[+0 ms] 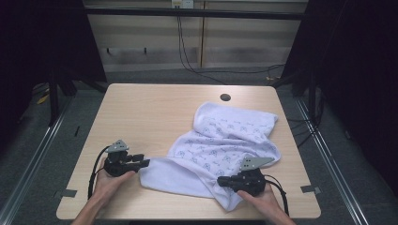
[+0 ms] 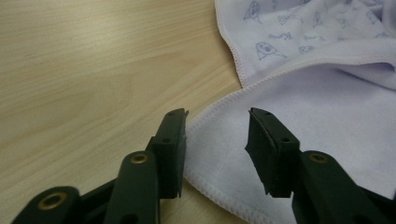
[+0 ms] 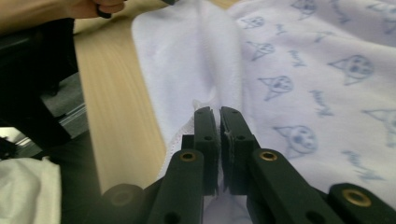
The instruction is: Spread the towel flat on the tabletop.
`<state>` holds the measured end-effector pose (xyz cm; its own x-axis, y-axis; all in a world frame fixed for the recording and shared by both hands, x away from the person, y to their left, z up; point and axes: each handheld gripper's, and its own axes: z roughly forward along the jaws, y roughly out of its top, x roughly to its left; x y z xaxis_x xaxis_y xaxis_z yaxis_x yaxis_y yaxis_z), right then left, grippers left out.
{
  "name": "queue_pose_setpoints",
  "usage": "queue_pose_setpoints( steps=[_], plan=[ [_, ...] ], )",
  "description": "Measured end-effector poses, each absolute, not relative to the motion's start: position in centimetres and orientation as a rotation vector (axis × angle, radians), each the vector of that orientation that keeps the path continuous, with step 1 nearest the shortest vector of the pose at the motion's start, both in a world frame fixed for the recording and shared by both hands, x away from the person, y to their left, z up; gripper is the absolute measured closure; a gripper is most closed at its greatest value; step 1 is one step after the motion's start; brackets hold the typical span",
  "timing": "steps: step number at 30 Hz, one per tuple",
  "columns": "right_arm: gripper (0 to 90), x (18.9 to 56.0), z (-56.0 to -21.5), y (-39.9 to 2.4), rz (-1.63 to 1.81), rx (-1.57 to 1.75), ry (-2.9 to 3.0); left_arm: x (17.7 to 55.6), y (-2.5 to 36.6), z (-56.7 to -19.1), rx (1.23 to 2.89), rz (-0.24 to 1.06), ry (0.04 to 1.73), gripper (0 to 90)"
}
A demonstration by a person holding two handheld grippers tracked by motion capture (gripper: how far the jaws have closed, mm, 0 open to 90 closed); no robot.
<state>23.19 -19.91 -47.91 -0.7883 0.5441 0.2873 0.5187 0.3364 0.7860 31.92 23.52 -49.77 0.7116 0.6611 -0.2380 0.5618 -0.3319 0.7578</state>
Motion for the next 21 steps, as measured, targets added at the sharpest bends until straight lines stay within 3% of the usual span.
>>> queue_pose_setpoints(
  steps=[10,12,15,21],
  plan=[
    [86.6,24.1,-47.9,-22.2,1.441,1.087,2.492,31.3,22.9,-50.1,2.096,0.115,0.884,50.7],
    [86.6,24.2,-47.9,-22.5,1.445,1.099,2.483,31.2,22.6,-50.3,2.125,0.118,0.872,60.8],
    [86.6,24.3,-47.9,-22.9,1.443,1.115,2.476,31.3,22.5,-50.2,2.110,0.096,0.864,85.6],
    [86.6,24.9,-47.7,-23.7,1.430,1.156,2.442,31.0,22.8,-49.6,2.032,0.037,0.843,90.0]
  ],
)
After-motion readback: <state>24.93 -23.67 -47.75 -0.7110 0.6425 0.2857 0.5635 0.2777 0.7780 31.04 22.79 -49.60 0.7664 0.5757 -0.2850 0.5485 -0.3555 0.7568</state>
